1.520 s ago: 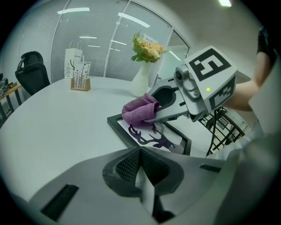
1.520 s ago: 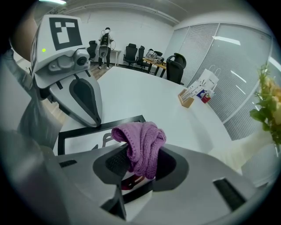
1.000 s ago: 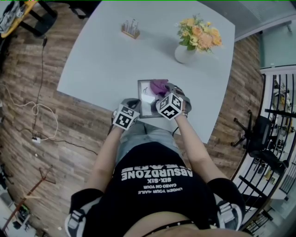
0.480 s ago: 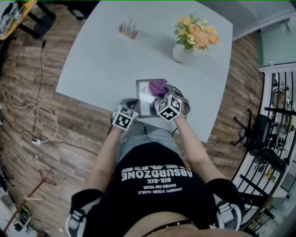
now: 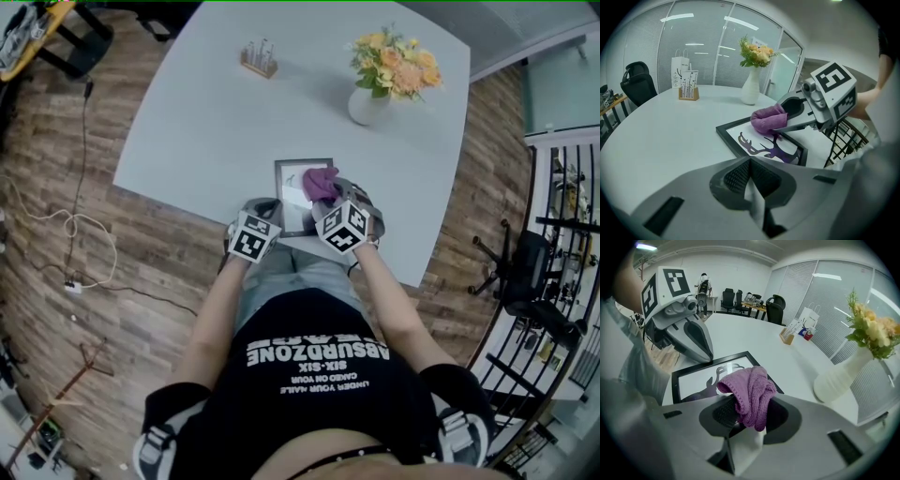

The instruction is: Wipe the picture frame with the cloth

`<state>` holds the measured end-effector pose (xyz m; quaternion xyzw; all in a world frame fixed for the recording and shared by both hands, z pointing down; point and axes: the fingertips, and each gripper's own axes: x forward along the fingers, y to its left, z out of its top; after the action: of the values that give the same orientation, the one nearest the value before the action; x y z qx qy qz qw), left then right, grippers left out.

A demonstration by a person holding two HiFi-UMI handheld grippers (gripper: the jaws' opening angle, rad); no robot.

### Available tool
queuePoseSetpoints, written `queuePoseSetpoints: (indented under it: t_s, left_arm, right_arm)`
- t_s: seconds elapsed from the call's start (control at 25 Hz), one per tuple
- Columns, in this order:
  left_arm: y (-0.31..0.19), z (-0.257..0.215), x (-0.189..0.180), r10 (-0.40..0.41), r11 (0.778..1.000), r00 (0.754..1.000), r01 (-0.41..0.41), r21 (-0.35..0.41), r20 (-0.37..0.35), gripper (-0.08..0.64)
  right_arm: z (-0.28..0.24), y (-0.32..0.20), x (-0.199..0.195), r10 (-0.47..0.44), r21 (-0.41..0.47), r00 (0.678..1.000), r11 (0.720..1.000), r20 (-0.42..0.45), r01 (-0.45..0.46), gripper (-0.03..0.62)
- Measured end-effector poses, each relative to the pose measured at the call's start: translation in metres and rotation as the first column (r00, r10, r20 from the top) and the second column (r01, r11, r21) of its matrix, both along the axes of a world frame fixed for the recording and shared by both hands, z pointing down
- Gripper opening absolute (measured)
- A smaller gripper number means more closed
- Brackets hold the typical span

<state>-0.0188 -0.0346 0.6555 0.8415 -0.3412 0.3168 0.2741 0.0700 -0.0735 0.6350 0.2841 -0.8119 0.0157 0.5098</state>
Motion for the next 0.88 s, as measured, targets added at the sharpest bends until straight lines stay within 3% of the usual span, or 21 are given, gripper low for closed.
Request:
queuePoseSetpoints:
  t_s: [0.6, 0.88]
  left_arm:
    - [0.000, 0.001, 0.000, -0.018, 1.000, 1.000, 0.018, 0.018, 0.018, 0.006]
    - [0.000, 0.002, 0.001, -0.017, 1.000, 1.000, 0.016, 0.016, 0.026, 0.006]
  right_arm:
    - [0.000, 0.040, 0.007, 0.041, -0.027, 0.995, 0.999, 0.094, -0.039, 0.137]
    - [-0.001, 0.064, 0.014, 0.108, -0.091, 0.982, 0.991, 0.158, -0.094, 0.137]
